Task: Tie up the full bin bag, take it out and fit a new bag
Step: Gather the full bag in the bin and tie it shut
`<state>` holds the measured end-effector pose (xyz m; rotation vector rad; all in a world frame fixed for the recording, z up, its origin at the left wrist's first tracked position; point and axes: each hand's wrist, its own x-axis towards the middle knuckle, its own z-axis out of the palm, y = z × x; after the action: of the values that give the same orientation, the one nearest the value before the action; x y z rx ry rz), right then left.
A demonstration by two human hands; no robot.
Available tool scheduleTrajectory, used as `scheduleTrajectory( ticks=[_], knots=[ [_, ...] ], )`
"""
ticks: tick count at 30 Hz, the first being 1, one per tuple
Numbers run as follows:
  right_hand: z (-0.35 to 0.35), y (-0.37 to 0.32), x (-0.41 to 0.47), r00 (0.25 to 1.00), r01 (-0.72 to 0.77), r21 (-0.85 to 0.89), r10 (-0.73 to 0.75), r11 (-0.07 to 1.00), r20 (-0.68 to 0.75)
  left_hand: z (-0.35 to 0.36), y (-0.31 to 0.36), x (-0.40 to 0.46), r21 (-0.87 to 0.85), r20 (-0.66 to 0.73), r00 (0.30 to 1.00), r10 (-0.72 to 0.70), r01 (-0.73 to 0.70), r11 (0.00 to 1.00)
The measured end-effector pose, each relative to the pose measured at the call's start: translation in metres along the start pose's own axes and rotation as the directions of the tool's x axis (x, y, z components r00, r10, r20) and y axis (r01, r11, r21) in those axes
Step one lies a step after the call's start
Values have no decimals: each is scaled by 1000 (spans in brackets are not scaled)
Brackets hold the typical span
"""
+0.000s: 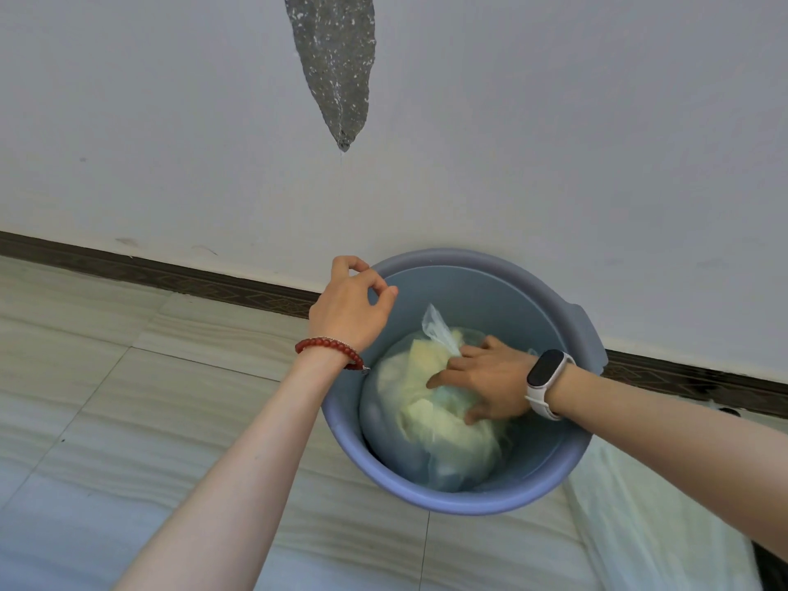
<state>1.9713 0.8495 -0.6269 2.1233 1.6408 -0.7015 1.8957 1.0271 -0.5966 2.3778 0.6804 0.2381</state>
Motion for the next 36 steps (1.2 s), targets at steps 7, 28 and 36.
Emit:
scheduleTrajectory(
  ticks=[7, 28, 36],
  knots=[
    [-12, -1, 10, 987, -12, 2, 12, 1000, -160, 2, -2, -1, 52, -44, 999, 23, -21, 998],
    [-36, 16, -45, 950, -22, 601, 204, 799, -236, 3, 3, -10, 121, -69, 992, 106, -97, 988],
    [-16, -6, -24, 643, 112, 711, 495, 694, -585, -9, -19, -14, 28, 89, 994, -65, 62, 998]
  ],
)
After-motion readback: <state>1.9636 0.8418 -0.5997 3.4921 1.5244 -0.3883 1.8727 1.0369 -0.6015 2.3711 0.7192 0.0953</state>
